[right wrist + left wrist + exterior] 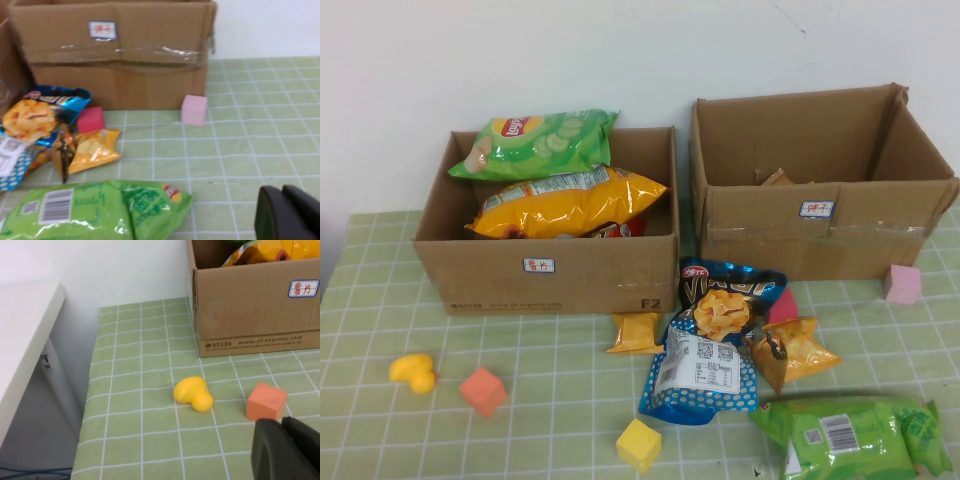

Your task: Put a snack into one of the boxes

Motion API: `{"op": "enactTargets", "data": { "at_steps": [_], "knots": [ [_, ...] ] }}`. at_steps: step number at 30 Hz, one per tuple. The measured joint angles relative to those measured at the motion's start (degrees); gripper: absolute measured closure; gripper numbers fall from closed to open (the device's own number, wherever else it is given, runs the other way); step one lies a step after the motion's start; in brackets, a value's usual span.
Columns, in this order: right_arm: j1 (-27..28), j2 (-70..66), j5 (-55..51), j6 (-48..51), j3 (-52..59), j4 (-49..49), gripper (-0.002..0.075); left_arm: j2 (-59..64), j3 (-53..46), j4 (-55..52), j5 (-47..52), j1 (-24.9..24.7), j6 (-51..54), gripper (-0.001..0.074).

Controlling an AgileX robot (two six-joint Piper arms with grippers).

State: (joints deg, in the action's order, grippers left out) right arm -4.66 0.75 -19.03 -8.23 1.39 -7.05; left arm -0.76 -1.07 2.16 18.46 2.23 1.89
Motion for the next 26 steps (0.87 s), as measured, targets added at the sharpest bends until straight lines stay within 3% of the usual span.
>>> {"op": "enactTargets", "data": {
  "at_steps": [26],
  "knots": [
    [-1.39,0.00,-0.60,0.34,-0.10,0.22,0.0728,0.00,0.00,0.00,0.00,0.00,-0.13,0.0737]
  ]
}}
